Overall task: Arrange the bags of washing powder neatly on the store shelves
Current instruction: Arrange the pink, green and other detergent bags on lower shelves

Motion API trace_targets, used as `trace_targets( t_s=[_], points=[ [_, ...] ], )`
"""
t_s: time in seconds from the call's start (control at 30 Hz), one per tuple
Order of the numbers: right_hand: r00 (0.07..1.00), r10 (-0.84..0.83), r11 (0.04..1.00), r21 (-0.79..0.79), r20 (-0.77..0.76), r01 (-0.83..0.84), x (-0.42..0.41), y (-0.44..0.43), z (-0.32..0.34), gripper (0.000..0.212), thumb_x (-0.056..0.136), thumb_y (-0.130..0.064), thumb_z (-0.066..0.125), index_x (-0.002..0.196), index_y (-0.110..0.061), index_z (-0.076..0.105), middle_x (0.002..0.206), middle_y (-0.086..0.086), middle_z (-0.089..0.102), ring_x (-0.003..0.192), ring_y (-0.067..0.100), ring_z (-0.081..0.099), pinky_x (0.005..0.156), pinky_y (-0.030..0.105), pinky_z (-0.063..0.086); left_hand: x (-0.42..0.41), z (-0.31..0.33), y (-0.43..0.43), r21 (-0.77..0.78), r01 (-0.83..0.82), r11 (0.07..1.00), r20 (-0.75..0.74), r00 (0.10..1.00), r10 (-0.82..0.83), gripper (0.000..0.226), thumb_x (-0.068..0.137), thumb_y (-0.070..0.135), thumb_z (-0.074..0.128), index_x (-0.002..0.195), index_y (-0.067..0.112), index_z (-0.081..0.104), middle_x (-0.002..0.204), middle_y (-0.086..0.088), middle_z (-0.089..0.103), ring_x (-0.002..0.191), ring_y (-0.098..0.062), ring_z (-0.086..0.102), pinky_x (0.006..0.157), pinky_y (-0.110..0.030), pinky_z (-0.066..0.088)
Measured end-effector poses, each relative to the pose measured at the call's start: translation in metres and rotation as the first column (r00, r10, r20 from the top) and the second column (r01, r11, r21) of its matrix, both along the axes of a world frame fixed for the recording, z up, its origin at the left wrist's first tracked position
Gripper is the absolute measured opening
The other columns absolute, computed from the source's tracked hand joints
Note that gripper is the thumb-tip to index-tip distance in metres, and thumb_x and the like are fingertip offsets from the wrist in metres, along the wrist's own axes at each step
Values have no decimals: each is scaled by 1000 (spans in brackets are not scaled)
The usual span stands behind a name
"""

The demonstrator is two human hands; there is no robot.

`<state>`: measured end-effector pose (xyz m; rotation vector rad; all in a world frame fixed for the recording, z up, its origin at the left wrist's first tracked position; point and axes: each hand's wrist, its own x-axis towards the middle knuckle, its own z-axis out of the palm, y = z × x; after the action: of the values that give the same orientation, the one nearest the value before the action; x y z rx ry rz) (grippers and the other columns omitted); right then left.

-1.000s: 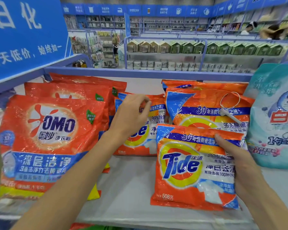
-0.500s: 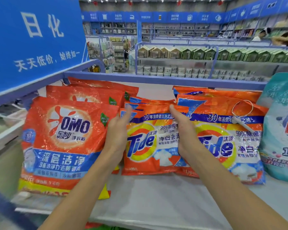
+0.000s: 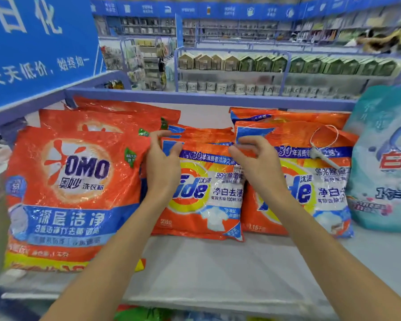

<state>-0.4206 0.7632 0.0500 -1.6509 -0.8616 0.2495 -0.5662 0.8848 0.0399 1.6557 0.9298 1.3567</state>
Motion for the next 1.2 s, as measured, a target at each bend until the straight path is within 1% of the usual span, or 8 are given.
trace_targets(
  t_s=[0.1, 0.17, 0.3, 0.43, 0.6, 0.87, 1.03, 1.2],
  points=[
    [992, -47, 997, -47, 114, 53, -21, -42, -12, 61, 86, -22, 82, 136, -24, 49, 123, -18, 57, 110, -2, 58, 90, 9, 45, -15, -6, -8, 42, 43, 998, -92, 995, -39, 38, 99, 22, 65, 133, 27, 49, 114, 16, 61, 100, 8, 58, 95, -27, 50],
    [967, -85, 980, -153, 241, 124, -37, -66, -32, 78, 81, -24, 86, 144, -24, 42, 133, -15, 51, 118, 4, 54, 101, 24, 47, -28, -12, -19, 21, 80, 997, -152, 985, -76, 59, 93, 30, 72, 144, 32, 41, 137, 16, 53, 126, -2, 51, 110, -39, 45],
    [977, 131, 898, -439, 168, -45, -63, -90, -62, 83, 70, -45, 90, 134, -45, 37, 128, -22, 49, 119, 2, 55, 102, 28, 49, -62, -30, -57, -70, 206, 976, -304, 928, -217, 105, 67, 43, 90, 151, 41, 27, 150, 18, 43, 136, -9, 49, 112, -43, 45],
    [950, 160, 845, -535, 268, 9, -69, -83, -73, 75, 82, -44, 79, 142, -36, 34, 135, -18, 48, 127, 5, 48, 99, 21, 42, -80, -52, -74, -165, 197, 966, -611, 749, -257, 136, 61, 36, 93, 155, 42, -4, 161, 14, 25, 149, -15, 29, 121, -40, 31],
    [956, 95, 850, -522, 279, 68, -66, -65, -65, 79, 88, -26, 77, 150, -35, 28, 147, -18, 47, 131, 6, 48, 100, 22, 44, -71, -53, -60, -102, 118, 988, -601, 784, -156, 119, 65, 13, 91, 153, 42, 16, 136, 13, 58, 122, -16, 58, 89, -27, 42],
    [896, 154, 850, -518, 417, 94, -60, -39, -55, 68, 83, -3, 66, 138, -20, 31, 136, 2, 50, 115, 29, 59, 81, 41, 52, -54, -65, -43, 5, 142, 990, -649, 753, -105, 123, 82, 10, 79, 157, 37, -15, 164, -3, 26, 141, -31, 43, 110, -52, 42],
    [943, 146, 871, -491, 300, 21, -67, -53, -58, 91, 83, -38, 81, 152, -29, 23, 143, -7, 50, 126, 17, 56, 96, 35, 52, -66, -73, -64, 98, 189, 977, -719, 693, -62, 116, 92, 27, 71, 156, 28, -25, 171, -5, -5, 150, -33, 30, 112, -46, 37],
    [936, 50, 877, -463, 349, 126, -65, -48, -50, 63, 87, -47, 76, 135, -24, 42, 133, -4, 62, 117, 22, 62, 88, 36, 50, -70, -74, -58, 112, 211, 971, -759, 649, -54, 119, 97, 23, 66, 143, 43, -42, 170, -13, -9, 148, -39, 31, 106, -46, 42]
  ],
)
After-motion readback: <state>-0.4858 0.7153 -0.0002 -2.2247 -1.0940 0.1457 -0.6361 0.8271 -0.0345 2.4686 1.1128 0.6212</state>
